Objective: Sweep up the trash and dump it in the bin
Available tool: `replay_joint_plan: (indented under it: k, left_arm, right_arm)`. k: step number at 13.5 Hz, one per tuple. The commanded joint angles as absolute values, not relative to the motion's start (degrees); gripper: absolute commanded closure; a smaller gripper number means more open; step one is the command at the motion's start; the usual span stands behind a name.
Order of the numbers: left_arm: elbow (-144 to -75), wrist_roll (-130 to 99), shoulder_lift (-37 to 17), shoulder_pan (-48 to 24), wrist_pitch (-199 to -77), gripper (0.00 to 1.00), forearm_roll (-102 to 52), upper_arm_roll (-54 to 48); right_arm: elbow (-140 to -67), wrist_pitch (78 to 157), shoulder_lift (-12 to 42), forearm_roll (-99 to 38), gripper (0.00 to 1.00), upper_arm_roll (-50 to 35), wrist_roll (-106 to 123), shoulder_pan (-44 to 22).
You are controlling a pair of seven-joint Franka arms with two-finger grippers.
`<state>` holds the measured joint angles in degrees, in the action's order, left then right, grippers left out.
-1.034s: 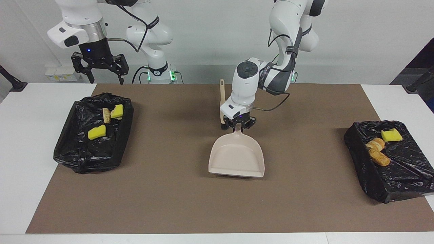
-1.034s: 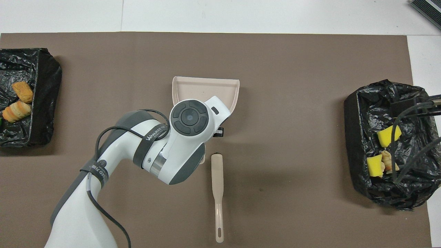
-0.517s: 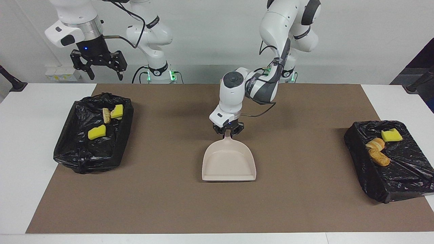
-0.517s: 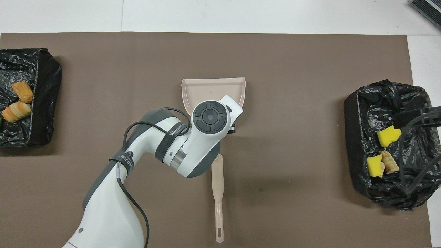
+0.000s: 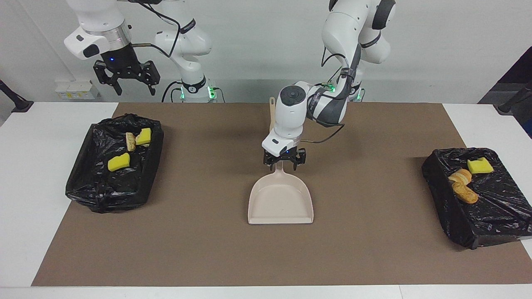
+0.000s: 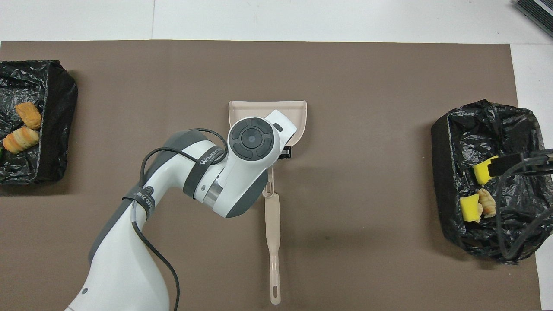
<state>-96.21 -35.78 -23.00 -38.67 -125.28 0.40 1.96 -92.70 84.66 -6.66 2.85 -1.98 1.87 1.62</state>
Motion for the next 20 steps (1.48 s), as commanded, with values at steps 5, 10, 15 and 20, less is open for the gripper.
replay_joint_plan:
  k: [5,10,15,20]
  left_arm:
    - [-96.94,-15.61,-11.53,-26.04,-113.22,0.00,-0.18,3.86]
    - [-94.15,6.55,-4.23,-10.22,-107.59,0.00,-0.09,3.95]
    - [-85.08,17.48,-3.96,-2.90,-97.39,0.00,0.44,4.56]
    - [-93.51,17.41,3.34,-3.07,-93.69,0.00,-0.08,4.75]
  right_arm:
    - [-93.25,84.55,-7.47,1.67,0.00,-2.11,3.69,2.02]
    - [-93.43,84.55,-7.56,1.67,0.00,-2.11,3.69,2.11]
    - [-92.99,84.55,-7.29,1.84,0.00,-2.02,3.25,2.55]
    - [-93.43,85.52,-7.47,2.64,0.00,-2.11,4.83,2.37]
